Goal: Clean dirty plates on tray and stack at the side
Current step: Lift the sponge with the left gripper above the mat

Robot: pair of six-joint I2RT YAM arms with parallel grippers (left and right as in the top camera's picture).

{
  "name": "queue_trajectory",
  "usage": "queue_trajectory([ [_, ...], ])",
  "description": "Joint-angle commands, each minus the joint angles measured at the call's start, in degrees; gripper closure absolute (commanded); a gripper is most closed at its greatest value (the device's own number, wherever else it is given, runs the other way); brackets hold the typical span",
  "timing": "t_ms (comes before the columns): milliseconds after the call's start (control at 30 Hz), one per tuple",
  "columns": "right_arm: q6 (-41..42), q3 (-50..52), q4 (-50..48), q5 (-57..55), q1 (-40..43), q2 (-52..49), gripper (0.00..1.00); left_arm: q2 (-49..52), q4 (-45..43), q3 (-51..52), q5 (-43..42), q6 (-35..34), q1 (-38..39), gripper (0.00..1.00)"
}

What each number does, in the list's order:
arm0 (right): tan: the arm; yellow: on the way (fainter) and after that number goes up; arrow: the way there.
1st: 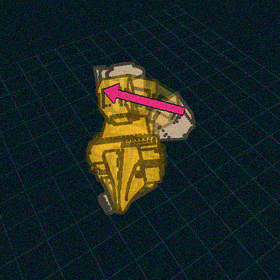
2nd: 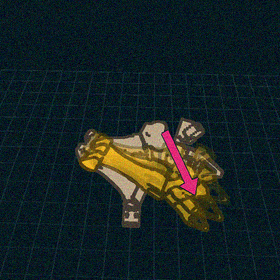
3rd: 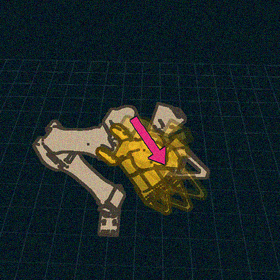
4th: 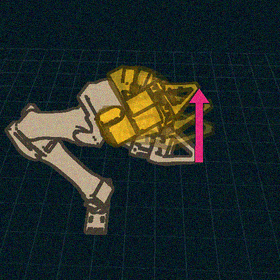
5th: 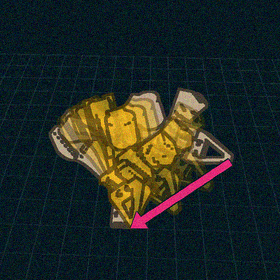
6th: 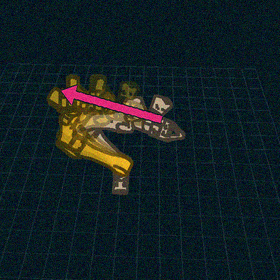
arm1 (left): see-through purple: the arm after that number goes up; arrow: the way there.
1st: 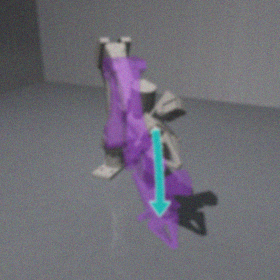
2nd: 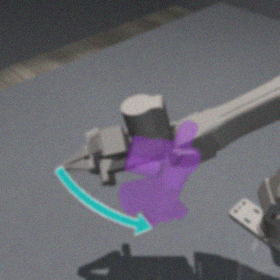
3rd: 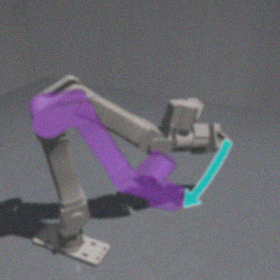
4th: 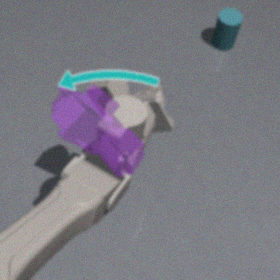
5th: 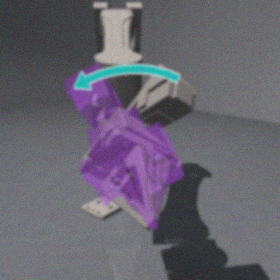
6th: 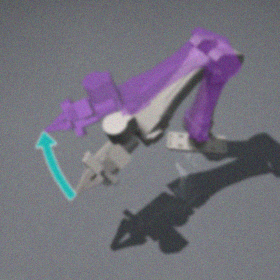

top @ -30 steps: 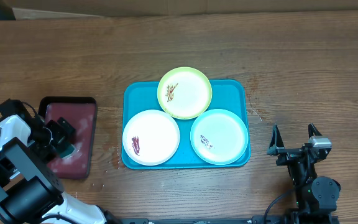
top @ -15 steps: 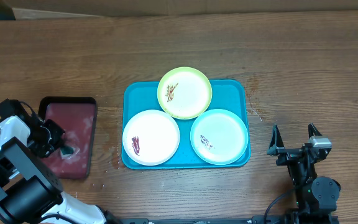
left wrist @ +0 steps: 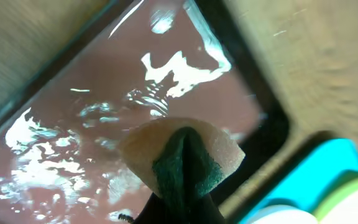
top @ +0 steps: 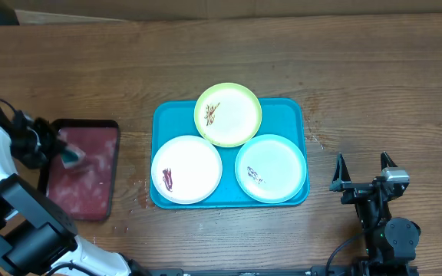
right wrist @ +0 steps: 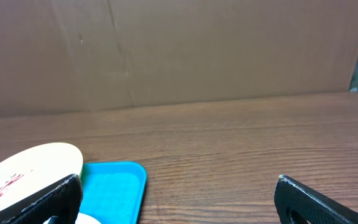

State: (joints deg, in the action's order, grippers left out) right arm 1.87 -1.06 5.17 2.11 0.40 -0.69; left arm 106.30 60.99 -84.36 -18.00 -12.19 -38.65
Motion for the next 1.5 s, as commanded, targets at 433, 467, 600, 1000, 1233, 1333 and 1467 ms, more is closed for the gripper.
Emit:
queue_trajectory([
  [433, -0.20, 0.59, -0.35, -0.57, 0.31, 0.52, 0.00, -1.11, -3.39, 5.51, 1.51, 3.04, 1.81, 0.96],
  [467, -0.20, 0.59, -0.35, -0.57, 0.31, 0.52, 0.00, -1.11, -1.77, 3.58, -0.33, 3.98, 1.81, 0.96],
  [600, -0.20, 0.59, -0.35, -0.57, 0.31, 0.52, 0.00, -1.11, 7.85, -10.32, -11.23, 6.25, 1.84, 0.96],
  [1000, -0.20, 0.59, -0.35, -0.57, 0.31, 0.52, 0.00, -1.03, -0.07, 1.42, 12.98, 1.64, 6.34, 0.96],
  [1233, -0.20, 0.59, -0.35, -0.57, 0.31, 0.52, 0.00, -1.77, 2.16, -1.51, 14.53, -1.75, 6.43, 0.96],
  [1333, -0.20, 0.59, -0.35, -0.57, 0.31, 0.52, 0.00, -3.10, 6.43, -8.61, 14.58, -1.84, 6.45, 0.96],
  [1467, -0.20, 0.59, -0.35, -0.57, 0.31, 0.52, 0.00, -6.14, 5.99, -11.85, 18.18, -5.20, 7.32, 0.96],
])
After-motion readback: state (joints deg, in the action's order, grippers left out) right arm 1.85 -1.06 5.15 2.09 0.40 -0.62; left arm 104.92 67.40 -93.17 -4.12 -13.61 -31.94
